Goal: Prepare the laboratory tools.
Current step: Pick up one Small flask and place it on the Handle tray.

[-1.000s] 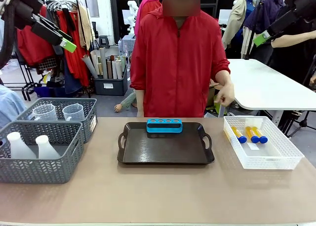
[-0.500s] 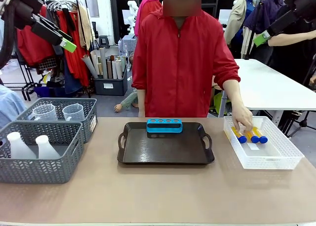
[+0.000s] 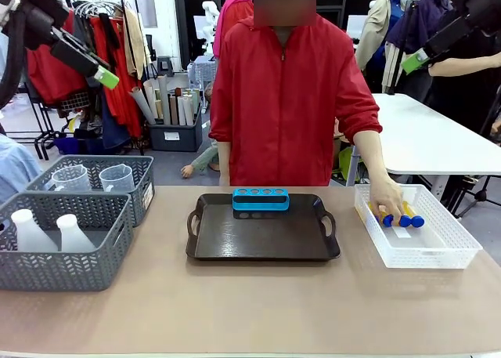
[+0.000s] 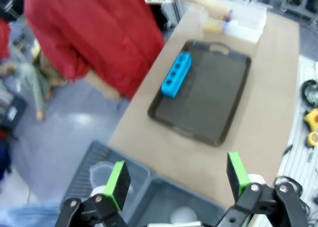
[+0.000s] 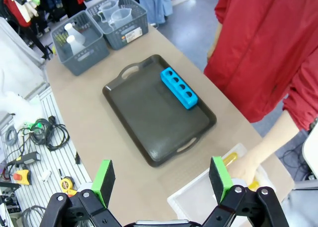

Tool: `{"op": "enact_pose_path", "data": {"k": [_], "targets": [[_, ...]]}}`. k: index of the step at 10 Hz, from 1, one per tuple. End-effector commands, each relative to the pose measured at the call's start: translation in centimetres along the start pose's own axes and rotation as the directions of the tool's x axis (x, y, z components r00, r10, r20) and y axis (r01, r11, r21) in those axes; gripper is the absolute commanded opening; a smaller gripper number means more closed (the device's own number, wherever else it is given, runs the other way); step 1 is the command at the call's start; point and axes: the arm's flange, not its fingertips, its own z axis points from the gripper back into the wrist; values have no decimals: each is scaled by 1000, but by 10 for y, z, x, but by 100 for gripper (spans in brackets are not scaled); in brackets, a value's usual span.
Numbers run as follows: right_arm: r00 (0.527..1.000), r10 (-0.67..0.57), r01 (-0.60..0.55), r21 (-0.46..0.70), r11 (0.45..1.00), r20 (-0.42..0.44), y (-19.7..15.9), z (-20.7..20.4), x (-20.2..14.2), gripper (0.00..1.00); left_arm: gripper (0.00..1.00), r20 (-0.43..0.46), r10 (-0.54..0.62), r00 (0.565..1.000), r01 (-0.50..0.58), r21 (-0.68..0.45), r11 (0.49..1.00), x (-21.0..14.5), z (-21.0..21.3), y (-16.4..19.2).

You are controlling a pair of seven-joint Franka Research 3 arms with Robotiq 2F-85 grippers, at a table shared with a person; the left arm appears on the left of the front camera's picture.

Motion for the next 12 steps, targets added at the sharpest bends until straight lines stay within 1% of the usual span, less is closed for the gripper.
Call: {"op": "enact_pose_path", "data": {"k": [1, 3, 5, 6, 7, 9, 10, 11, 12], "targets": [[1000, 4, -4, 4, 1000, 6, 1, 1, 1, 100, 100, -211, 135, 968, -130, 36, 991, 0, 0, -9], [1000, 4, -4, 4, 1000, 6, 1, 1, 1, 100, 100, -284, 213, 935, -197, 84, 977, -13, -10, -15], [1000, 4, -4, 4, 1000, 6, 1, 1, 1, 100, 100, -362, 321, 875, -287, 145, 947, -40, -7, -19], [1000, 4, -4, 4, 1000, 6, 1, 1, 1, 100, 100, -359, 391, 848, -335, 210, 919, -54, -17, -20], [1000, 4, -4, 4, 1000, 6, 1, 1, 1, 100, 100, -364, 432, 825, -354, 263, 897, -72, -22, -17], [1000, 4, -4, 4, 1000, 6, 1, 1, 1, 100, 100, -401, 497, 770, -386, 328, 862, -101, -37, -14], [1000, 4, -4, 4, 1000, 6, 1, 1, 1, 100, 100, -420, 519, 744, -404, 336, 851, -115, -46, -12], [1000, 4, -4, 4, 1000, 6, 1, 1, 1, 100, 100, -406, 537, 739, -408, 365, 837, -125, -56, -9], [1000, 4, -4, 4, 1000, 6, 1, 1, 1, 100, 100, -390, 545, 743, -424, 356, 833, -134, -58, -5]]}}
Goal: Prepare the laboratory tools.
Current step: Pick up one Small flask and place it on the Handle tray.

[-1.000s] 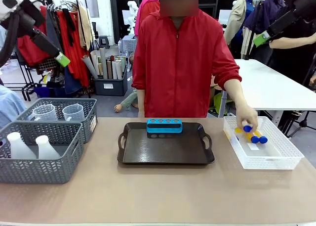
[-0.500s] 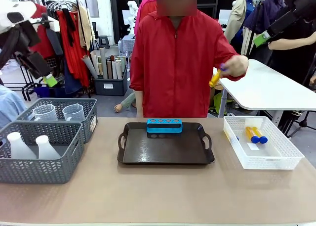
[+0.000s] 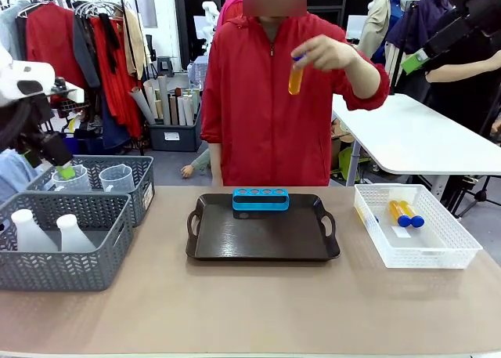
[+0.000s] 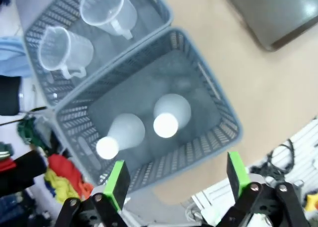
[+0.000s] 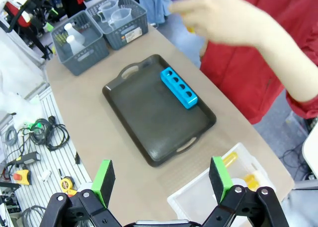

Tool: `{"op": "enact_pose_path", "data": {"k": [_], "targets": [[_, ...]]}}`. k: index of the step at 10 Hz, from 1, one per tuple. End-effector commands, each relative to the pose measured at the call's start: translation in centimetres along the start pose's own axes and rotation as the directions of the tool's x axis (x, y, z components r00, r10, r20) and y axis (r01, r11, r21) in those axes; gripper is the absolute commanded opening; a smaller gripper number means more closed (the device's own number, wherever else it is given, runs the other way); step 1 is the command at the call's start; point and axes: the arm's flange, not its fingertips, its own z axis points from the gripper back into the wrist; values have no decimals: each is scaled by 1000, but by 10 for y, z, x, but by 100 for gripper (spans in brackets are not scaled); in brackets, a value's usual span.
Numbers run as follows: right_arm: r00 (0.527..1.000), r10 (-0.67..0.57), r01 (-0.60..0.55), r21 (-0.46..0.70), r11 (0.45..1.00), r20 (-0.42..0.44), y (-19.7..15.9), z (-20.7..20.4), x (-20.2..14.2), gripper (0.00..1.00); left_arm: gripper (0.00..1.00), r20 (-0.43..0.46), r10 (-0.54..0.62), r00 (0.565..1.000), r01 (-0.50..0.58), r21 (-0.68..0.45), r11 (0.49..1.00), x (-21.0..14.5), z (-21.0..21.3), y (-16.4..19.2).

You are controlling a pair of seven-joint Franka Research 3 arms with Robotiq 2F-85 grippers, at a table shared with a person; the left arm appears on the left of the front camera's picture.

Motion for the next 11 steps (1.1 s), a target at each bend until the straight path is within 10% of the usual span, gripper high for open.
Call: {"op": "enact_pose_path", "data": {"k": [1, 11], "targets": [[1000, 4, -4, 5, 1000, 7, 1, 1, 1, 100, 100, 19, 39, 999, -39, 2, 999, -4, -9, 7], [1000, 4, -4, 5, 1000, 7, 1, 1, 1, 100, 100, -96, 125, 988, -126, -2, 992, 3, -34, 13]]}}
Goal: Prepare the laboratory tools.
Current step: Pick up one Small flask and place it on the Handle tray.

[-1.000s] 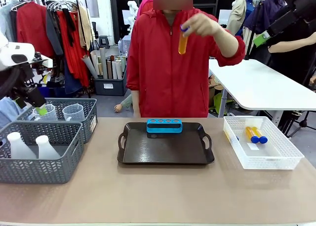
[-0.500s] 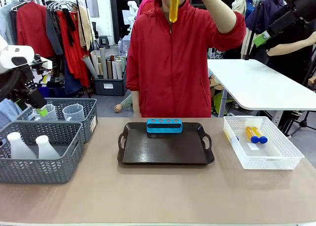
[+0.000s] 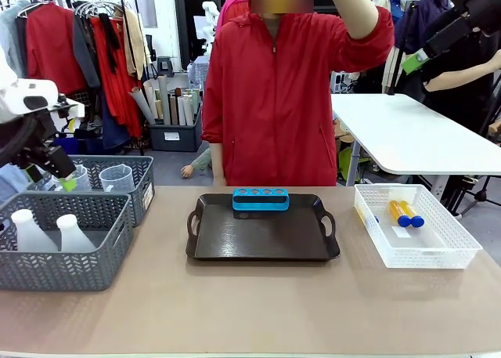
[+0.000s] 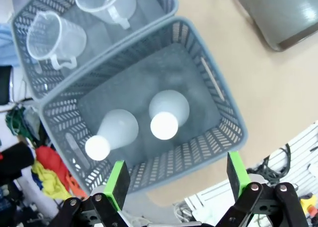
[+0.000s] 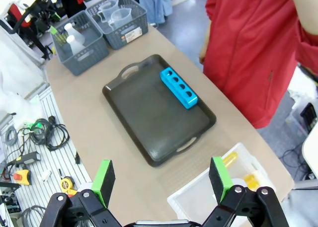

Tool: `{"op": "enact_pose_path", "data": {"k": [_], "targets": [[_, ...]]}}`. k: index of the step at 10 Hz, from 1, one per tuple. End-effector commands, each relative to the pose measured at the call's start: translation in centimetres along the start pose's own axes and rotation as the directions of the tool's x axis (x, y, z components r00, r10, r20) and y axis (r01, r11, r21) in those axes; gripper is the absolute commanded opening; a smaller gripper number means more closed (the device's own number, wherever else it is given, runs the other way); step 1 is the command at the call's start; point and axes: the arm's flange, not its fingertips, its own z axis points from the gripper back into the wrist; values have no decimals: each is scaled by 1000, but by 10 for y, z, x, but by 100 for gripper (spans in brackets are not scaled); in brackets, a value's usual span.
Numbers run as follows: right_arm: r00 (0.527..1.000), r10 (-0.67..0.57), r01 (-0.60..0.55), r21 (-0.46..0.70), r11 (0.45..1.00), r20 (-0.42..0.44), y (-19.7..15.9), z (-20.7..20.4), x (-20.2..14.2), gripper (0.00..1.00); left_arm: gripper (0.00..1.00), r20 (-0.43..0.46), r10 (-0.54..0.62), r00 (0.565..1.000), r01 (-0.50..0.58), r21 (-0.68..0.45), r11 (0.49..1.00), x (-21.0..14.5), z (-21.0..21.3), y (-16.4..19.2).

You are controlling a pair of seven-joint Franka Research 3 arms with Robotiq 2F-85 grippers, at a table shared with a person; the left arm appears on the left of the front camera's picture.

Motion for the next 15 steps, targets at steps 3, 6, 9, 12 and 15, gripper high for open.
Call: {"op": "enact_pose_path", "data": {"k": [3, 6, 9, 12, 15], "targets": [[1000, 4, -4, 5, 1000, 7, 1, 1, 1, 100, 100, -86, 140, 986, -138, 29, 990, 6, -40, 12], [1000, 4, -4, 5, 1000, 7, 1, 1, 1, 100, 100, -159, 198, 967, -195, 31, 980, 2, -79, 11], [1000, 4, -4, 5, 1000, 7, 1, 1, 1, 100, 100, -146, 248, 958, -236, 96, 967, 1, -104, 12], [1000, 4, -4, 5, 1000, 7, 1, 1, 1, 100, 100, -146, 279, 949, -265, 107, 958, 2, -123, 20], [1000, 4, -4, 5, 1000, 7, 1, 1, 1, 100, 74, -137, 251, 958, -231, 143, 962, 4, -130, 19]]}}
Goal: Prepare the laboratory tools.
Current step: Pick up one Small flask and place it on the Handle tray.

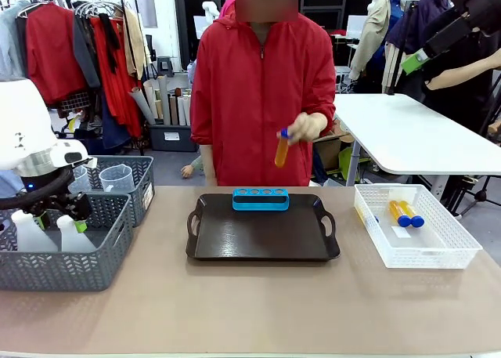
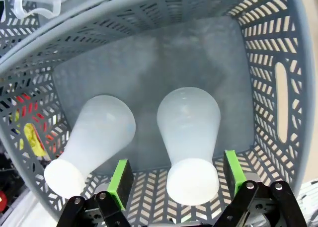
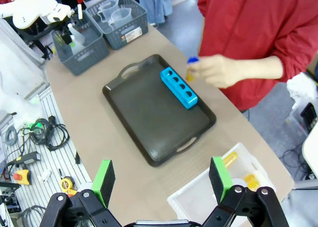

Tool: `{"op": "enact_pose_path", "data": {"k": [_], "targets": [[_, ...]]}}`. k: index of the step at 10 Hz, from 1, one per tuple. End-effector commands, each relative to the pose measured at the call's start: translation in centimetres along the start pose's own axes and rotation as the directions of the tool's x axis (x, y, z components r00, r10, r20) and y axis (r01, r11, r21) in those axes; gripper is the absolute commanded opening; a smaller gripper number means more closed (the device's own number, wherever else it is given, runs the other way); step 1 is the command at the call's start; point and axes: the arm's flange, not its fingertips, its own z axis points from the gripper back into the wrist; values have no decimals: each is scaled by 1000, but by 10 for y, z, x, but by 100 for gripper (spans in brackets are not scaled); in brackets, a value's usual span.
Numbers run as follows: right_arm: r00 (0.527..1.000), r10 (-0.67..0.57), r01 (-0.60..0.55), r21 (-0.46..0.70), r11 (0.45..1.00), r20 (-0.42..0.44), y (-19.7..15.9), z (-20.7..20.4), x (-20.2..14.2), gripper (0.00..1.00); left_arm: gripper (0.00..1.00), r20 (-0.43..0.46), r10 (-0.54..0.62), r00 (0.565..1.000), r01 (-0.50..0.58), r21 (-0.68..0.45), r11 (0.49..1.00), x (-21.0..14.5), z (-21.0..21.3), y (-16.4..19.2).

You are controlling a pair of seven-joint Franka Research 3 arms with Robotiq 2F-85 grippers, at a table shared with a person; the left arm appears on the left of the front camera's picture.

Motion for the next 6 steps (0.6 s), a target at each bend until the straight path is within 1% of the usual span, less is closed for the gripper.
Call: {"op": "enact_pose_path", "data": {"k": [1, 3, 4, 6], "targets": [[1000, 5, -5, 5, 1000, 7, 1, 1, 1, 100, 54, 29, 4, 1000, -6, 57, 998, -2, -1, -2], [1000, 5, -5, 5, 1000, 7, 1, 1, 1, 100, 14, 31, 4, 999, -6, 61, 998, -2, -2, -5], [1000, 5, -5, 5, 1000, 7, 1, 1, 1, 100, 0, 28, 6, 1000, -8, 61, 998, -3, -1, -5], [1000, 5, -5, 5, 1000, 7, 1, 1, 1, 100, 0, 27, -2, 1000, 0, 57, 998, -4, 2, -6]]}}
